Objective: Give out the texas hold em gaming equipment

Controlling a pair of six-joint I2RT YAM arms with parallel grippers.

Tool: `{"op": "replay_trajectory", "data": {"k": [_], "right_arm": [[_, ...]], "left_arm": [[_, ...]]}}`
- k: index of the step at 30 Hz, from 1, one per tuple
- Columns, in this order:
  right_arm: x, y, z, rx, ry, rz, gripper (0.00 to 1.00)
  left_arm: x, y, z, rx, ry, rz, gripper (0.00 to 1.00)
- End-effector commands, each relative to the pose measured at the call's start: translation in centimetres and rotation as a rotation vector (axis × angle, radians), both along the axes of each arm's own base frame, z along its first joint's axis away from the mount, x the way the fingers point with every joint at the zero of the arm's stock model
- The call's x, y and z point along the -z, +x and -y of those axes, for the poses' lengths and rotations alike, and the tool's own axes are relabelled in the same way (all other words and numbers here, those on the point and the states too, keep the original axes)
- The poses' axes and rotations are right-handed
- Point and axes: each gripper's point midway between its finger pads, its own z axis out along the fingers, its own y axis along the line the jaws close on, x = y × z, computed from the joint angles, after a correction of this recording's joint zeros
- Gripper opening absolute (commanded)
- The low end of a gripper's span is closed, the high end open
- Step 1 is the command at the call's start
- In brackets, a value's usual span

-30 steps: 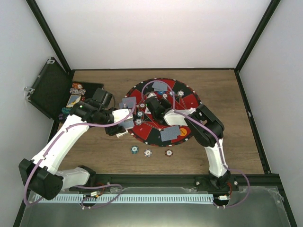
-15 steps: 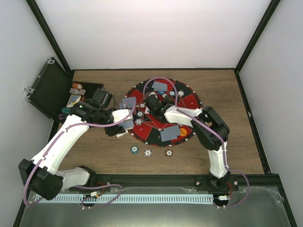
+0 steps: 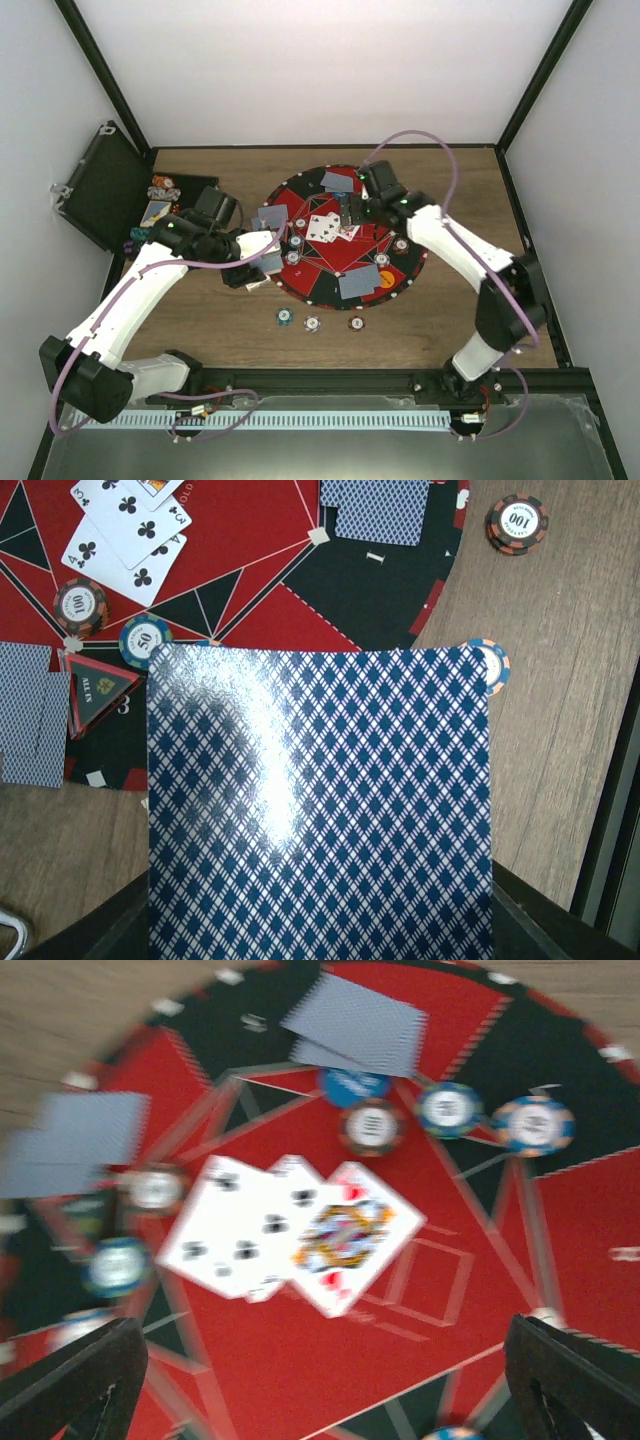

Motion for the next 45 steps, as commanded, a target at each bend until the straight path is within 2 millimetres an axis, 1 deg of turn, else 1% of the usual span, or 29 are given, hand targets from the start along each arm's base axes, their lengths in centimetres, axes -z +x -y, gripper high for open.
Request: {"op": "replay_trajectory", "data": {"k": [1,4,7,11,17,19,23,31,37,42,45], "right_arm": [[-4.8,-6.1,-6.0,-0.198,0.483,-0.193,1.0],[-6.4,-9.6,-8.5,-0.327,0.681,-0.287,0.99],[-7.4,-11.9,-9.9,-0.399,0.794,-0.32,1.0],[-7.7,-13.6,-11.8,-0.462,0.863,-0.368,0.99],[-7.4,-15.5,-14.7,-0.547,0.924,-0.439,0.97],[-7.1,-16.0,-15.3,-0.564,0.946,-0.462,0.96],[-6.3,-16.2,-16.2,-0.573,0.962,-0.498,0.95],[-6.3,-17.0,-18.4,-0.606,0.981,-0.539,0.92],[-6.1,-17.2,-19.6,-0.627,1.0,-0.572,0.9],[-4.8,-17.3,-20.6,-0.624,0.999,-0.623,0.84],[-4.3,-17.1,-20.8,-0.614,0.999,-0.634,0.84]], "left_arm": [[-1.0,-0.2,0.5,0.023,-0.039,0.025,0.11],[-1.0,-0.2,0.6,0.027,-0.046,0.024,0.11],[-0.9,-0.2,0.6,0.028,-0.044,0.022,0.11],[-1.0,-0.3,0.6,0.031,-0.046,0.026,0.11],[-1.1,-0.3,0.7,0.029,-0.053,0.023,0.12],[-1.0,-0.3,0.8,0.031,-0.054,0.024,0.12],[-1.0,-0.2,0.9,0.032,-0.058,0.02,0.12],[-0.8,-0.5,1.0,0.038,-0.067,0.01,0.12],[-0.8,-0.4,1.1,0.039,-0.07,0.008,0.12],[-0.8,-0.5,1.1,0.042,-0.07,0.007,0.12],[-0.9,-0.6,1.1,0.043,-0.073,0.005,0.12]]}}
